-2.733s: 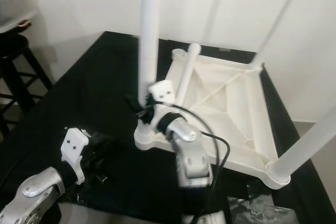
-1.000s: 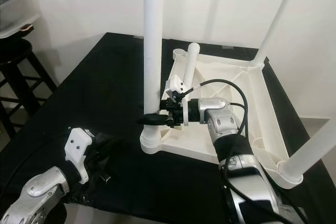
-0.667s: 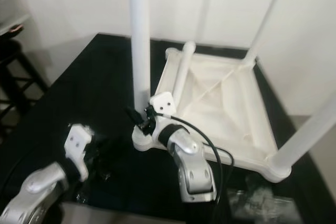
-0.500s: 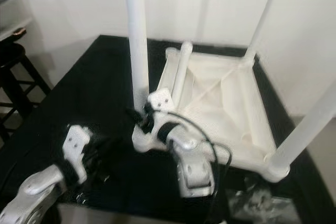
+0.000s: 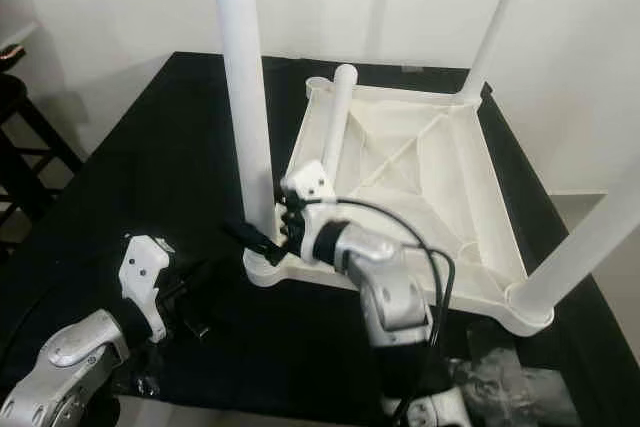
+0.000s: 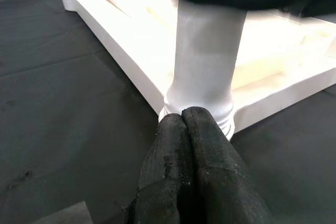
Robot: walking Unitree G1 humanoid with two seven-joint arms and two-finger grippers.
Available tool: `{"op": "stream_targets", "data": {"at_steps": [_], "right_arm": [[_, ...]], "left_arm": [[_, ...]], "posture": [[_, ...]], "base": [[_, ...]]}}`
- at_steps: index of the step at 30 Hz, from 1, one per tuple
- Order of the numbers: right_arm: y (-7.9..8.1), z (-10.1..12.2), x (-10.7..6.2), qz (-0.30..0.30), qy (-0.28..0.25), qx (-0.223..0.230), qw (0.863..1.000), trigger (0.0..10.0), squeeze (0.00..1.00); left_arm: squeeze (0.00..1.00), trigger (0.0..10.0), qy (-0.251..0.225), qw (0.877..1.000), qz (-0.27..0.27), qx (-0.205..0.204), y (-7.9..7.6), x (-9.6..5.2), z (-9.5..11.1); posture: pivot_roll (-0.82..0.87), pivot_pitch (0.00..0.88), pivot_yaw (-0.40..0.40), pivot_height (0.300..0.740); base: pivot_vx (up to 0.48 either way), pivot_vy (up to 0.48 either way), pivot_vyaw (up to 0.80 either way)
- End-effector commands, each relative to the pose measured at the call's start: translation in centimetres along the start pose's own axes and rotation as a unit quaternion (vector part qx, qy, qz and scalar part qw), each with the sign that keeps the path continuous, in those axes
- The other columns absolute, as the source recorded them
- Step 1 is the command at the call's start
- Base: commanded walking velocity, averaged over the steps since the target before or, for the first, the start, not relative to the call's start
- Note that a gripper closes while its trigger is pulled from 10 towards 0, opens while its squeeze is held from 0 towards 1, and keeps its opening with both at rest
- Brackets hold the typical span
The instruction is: Building children table
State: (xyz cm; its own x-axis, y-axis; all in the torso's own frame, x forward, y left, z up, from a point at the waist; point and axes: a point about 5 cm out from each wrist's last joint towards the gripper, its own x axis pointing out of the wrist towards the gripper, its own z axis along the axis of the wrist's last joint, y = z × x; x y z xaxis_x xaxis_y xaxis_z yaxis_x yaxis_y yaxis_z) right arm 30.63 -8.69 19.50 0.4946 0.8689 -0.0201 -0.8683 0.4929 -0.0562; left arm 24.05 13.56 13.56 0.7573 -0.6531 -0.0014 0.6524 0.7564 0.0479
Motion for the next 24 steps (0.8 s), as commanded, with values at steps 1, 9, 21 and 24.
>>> {"op": "stream_targets", "data": {"at_steps": [1, 9, 21, 24], "right_arm": [[-0.1, 0.0, -0.1, 0.034, -0.008, -0.002, 0.999, 10.0, 0.49], [-3.4, 0.6, 0.4, 0.141, 0.012, -0.024, 0.990, 10.0, 0.00], [-5.1, 0.5, 0.1, 0.216, 0.028, -0.005, 0.976, 0.0, 0.00], [-5.2, 0.3, -0.2, 0.222, 0.026, -0.001, 0.975, 0.0, 0.00]], "left_arm": [[0.00, 10.0, 0.010, 1.000, 0.003, -0.003, 0.1, -0.1, -0.5], [0.00, 10.0, 0.012, 1.000, 0.002, -0.001, 0.0, 0.2, -0.7], [0.00, 10.0, 0.014, 1.000, -0.001, -0.001, -0.2, 0.2, -0.8], [0.00, 10.0, 0.014, 1.000, -0.001, -0.001, -0.2, 0.2, -0.8]], "posture": [[0.03, 0.055, -0.023, 0.740], [0.06, 0.036, -0.038, 0.740], [0.07, 0.034, -0.038, 0.740], [0.06, 0.039, -0.037, 0.740]], "base": [[0.000, 0.000, 0.00], [0.000, 0.000, 0.00], [0.000, 0.000, 0.00], [0.000, 0.000, 0.00]]}}
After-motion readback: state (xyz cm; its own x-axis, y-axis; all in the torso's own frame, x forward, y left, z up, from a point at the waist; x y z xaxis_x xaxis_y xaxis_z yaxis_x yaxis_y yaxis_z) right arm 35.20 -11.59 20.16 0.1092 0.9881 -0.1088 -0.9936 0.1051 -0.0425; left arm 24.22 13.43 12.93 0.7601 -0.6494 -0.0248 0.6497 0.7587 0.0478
